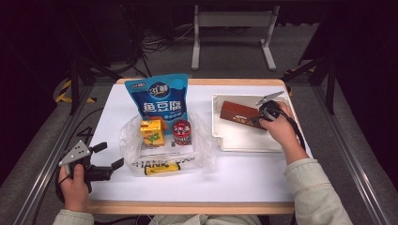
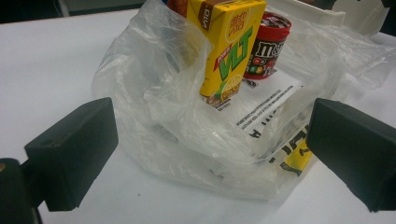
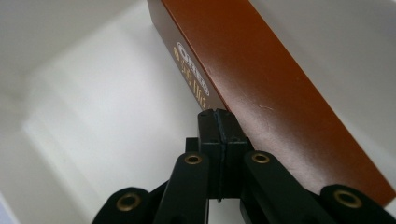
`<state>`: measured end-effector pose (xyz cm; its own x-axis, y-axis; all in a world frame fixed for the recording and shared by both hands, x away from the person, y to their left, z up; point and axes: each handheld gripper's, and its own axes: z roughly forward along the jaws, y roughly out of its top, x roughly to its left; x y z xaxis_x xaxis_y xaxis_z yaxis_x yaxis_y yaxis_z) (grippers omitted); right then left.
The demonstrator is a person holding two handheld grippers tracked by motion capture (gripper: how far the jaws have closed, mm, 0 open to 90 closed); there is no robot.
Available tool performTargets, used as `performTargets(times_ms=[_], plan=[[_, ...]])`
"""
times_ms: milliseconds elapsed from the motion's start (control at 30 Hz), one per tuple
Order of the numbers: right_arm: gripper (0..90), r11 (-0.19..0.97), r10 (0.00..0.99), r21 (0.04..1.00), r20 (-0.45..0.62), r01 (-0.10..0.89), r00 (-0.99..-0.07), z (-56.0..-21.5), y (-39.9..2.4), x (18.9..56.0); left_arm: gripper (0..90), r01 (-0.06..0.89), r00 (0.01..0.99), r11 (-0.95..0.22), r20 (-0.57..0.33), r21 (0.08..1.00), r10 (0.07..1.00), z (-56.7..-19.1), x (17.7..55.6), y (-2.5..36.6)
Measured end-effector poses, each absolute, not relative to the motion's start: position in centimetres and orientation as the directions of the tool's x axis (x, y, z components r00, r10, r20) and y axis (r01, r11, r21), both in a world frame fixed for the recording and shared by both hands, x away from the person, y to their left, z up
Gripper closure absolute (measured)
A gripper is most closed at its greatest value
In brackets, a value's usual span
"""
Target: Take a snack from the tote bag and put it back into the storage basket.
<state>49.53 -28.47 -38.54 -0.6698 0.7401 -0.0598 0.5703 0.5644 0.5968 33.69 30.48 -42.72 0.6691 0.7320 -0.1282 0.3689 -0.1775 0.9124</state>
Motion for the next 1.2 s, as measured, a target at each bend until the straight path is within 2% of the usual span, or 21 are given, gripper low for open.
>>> performTargets(times_ms=[833, 1200], plan=[[89.9, 0.465, 0.845, 0.608, -0.086, 0.643, -0.528, -38.9, -29.7, 51.2, 3.0, 0.371, 0.667, -0.172, -0.133, 0.912, 0.733, -42.7, 33.7, 30.6], [87.9, 0.472, 0.832, 0.611, -0.070, 0.636, -0.551, -38.5, -29.4, 50.9, 3.0, 0.373, 0.667, -0.173, -0.134, 0.911, 0.733, -42.8, 33.7, 30.6]])
